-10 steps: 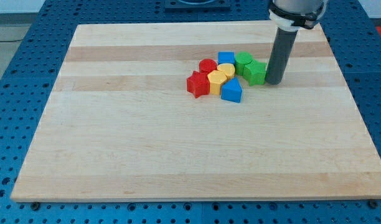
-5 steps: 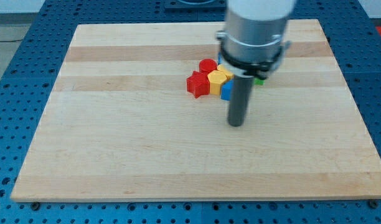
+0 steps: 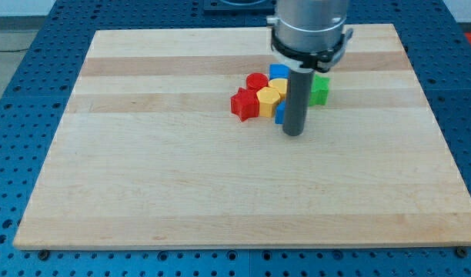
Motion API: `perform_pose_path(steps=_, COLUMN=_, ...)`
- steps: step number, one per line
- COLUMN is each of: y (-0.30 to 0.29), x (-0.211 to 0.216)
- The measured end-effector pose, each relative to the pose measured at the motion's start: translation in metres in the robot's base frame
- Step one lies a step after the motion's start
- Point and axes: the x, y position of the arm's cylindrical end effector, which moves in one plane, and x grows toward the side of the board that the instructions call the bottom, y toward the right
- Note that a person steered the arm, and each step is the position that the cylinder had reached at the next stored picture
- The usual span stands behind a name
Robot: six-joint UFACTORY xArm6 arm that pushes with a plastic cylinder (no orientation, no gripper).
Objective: Push the blue triangle into the green star
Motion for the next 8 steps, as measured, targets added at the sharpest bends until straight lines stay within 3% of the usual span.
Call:
perform_pose_path(steps=2, y=0.018, x=0.006)
perform_pose_path(steps=4, y=-0.03, x=0.013)
perform_pose_path(steps=8, y=-0.051, x=-0.001)
